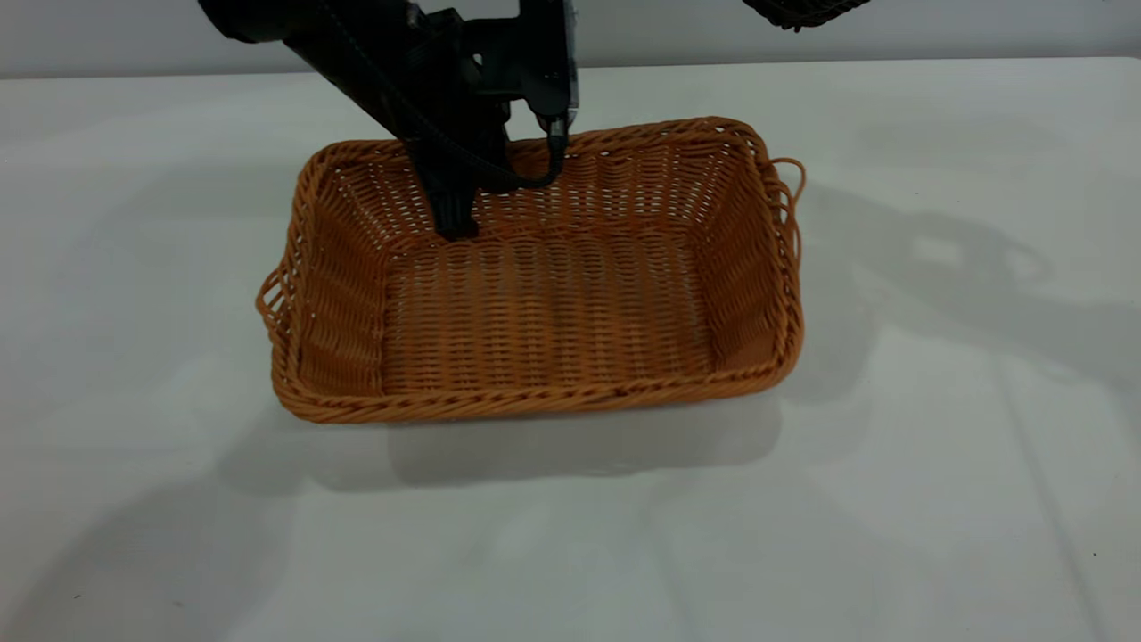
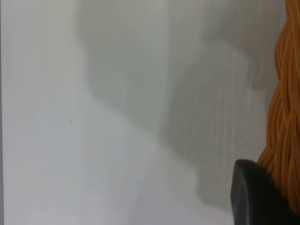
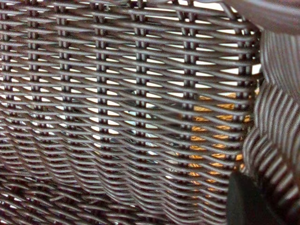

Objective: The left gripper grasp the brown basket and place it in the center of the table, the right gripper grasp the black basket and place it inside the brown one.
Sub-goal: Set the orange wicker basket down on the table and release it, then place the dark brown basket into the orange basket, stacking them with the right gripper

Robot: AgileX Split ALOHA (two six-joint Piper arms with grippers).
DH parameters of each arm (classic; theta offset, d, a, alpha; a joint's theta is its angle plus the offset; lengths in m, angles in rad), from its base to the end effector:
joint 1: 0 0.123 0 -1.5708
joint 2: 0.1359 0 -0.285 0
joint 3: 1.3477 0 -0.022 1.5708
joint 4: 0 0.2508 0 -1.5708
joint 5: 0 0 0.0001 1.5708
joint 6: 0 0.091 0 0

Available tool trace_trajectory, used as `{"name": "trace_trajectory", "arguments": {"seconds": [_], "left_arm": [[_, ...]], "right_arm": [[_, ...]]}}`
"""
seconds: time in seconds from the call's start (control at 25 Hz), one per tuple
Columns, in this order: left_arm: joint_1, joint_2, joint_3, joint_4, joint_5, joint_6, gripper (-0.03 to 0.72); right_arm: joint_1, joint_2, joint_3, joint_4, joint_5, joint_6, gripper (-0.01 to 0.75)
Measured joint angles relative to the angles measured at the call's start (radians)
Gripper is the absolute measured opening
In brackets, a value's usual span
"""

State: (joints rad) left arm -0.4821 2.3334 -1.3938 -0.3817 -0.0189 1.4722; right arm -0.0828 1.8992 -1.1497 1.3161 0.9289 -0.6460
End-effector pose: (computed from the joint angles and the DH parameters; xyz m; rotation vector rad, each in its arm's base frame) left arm 0.4128 -0.2154 0.0586 1.7147 1.7162 0.2883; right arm 0.3751 0.0397 0.1930 0.3892 2.4582 1.3017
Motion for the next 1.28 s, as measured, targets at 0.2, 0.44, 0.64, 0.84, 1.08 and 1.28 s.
{"name": "trace_trajectory", "arguments": {"seconds": [0.2, 0.44, 0.64, 0.84, 1.08, 1.28], "left_arm": [[-0.018, 0.001, 0.000, 0.000, -0.012, 0.001, 0.173], [-0.022, 0.001, 0.000, 0.000, -0.016, -0.021, 0.382], [-0.030, -0.038, 0.004, 0.000, -0.013, -0.022, 0.433], [-0.030, -0.179, 0.030, 0.000, 0.019, -0.022, 0.435], [0.048, -0.420, 0.108, 0.000, 0.009, -0.028, 0.436], [0.147, -0.645, 0.119, 0.000, 0.003, -0.147, 0.436]], "right_arm": [[-0.006, 0.000, 0.000, -0.001, 0.001, -0.004, 0.097], [-0.010, 0.000, 0.000, 0.006, 0.014, -0.005, 0.097], [-0.073, 0.000, 0.000, 0.030, 0.040, -0.010, 0.097], [-0.180, 0.000, 0.000, 0.080, 0.056, -0.010, 0.097], [-0.208, 0.000, 0.000, 0.052, 0.060, -0.009, 0.097], [-0.091, 0.000, -0.001, -0.050, 0.015, -0.006, 0.097]]}}
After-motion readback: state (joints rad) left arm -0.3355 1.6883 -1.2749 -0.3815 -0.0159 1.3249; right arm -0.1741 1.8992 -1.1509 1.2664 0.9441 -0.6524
